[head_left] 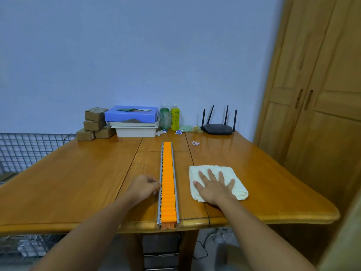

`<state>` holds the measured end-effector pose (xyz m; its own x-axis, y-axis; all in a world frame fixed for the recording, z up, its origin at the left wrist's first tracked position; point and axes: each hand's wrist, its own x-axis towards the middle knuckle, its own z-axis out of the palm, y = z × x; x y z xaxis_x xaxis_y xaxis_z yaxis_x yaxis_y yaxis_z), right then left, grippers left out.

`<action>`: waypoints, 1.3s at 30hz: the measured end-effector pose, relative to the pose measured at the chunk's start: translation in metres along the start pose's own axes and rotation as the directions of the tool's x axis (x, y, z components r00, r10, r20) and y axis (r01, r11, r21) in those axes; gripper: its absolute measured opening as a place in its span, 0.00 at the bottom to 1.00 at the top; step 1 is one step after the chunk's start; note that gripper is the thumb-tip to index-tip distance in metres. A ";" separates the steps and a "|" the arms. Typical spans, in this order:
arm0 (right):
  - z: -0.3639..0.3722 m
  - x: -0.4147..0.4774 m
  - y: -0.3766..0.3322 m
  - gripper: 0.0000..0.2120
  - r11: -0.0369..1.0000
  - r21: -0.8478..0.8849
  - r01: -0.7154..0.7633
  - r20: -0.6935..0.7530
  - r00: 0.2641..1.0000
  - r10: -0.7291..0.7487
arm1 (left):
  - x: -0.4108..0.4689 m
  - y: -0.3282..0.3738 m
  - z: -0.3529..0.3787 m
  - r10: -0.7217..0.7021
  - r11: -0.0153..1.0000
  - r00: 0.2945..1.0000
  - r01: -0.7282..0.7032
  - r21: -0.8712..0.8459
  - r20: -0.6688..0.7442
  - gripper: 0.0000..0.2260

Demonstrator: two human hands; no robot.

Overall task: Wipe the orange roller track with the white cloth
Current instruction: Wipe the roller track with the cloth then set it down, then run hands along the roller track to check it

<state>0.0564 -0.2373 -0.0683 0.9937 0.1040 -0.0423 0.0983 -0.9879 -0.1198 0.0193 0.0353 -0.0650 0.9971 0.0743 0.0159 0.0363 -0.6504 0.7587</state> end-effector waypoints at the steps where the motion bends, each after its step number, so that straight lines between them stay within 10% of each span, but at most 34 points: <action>1: 0.000 0.000 0.000 0.32 1.000 -0.002 -0.003 0.005 1.000 0.003 | 0.001 0.000 0.001 -0.004 1.000 1.000 0.004 0.000 -0.001 0.06; 8: 0.000 0.004 0.001 0.33 1.000 0.025 -0.019 -0.022 1.000 0.019 | 0.010 0.005 -0.002 -0.005 1.000 0.998 0.006 0.019 -0.066 0.09; 18: -0.038 0.039 -0.022 0.18 0.974 0.169 0.149 -0.430 0.901 -0.063 | 0.050 0.022 -0.007 0.023 0.996 0.986 -0.008 0.088 -0.167 0.06; 39: -0.054 0.235 -0.109 0.20 0.938 0.169 0.304 -0.279 0.927 -0.250 | 0.191 0.004 -0.003 0.056 0.997 0.978 -0.044 0.068 -0.199 0.13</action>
<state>0.2823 -0.1113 -0.0113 0.9119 0.3116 0.2670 0.3847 -0.8755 -0.2923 0.2097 0.0492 -0.0571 0.9643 0.1865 0.1879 -0.0027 -0.7027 0.7115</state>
